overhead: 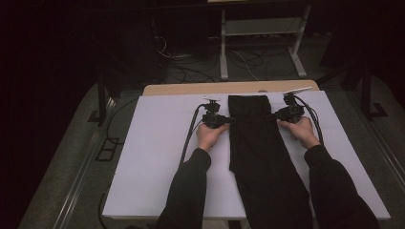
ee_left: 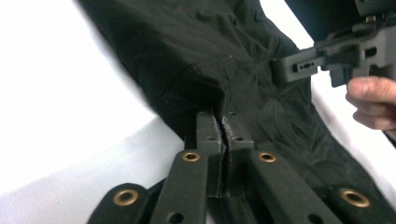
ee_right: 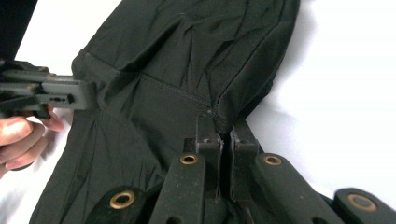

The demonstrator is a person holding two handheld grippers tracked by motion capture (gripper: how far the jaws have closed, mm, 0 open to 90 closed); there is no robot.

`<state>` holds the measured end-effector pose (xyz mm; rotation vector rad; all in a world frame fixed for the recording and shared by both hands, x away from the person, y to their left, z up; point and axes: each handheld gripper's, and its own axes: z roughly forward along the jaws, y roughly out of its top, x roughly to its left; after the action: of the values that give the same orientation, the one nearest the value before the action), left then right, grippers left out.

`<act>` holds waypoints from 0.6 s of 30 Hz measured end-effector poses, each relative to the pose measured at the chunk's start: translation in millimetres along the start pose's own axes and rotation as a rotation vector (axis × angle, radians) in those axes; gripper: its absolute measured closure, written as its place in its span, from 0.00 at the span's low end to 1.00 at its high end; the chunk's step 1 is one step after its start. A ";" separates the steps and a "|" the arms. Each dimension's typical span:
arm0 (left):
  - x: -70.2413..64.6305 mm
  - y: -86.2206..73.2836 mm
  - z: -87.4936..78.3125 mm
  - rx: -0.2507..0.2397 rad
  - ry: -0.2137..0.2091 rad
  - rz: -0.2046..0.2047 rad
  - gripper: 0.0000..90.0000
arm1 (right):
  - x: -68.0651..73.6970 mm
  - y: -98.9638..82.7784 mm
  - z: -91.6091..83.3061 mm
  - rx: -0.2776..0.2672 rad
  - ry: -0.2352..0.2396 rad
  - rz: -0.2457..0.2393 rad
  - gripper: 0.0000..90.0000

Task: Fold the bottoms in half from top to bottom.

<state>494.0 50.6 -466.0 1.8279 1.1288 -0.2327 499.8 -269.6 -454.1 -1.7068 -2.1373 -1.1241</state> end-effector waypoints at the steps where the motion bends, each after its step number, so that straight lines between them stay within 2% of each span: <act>1: 0.2 0.0 0.0 0.000 -0.004 -0.007 0.97 | 0.5 -0.2 -0.8 0.002 0.001 -0.005 0.93; 9: -4.1 1.4 -4.0 0.014 -0.023 -0.029 0.98 | 9.8 -0.5 -12.7 -0.019 0.028 -0.027 0.93; 18: -20.4 4.8 -11.4 0.001 -0.034 -0.016 0.98 | 19.2 -4.8 -24.5 -0.038 0.044 -0.040 0.93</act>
<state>483.0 46.8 -445.2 1.8103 1.1199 -0.2727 481.9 -271.2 -428.2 -1.6462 -2.1463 -1.2090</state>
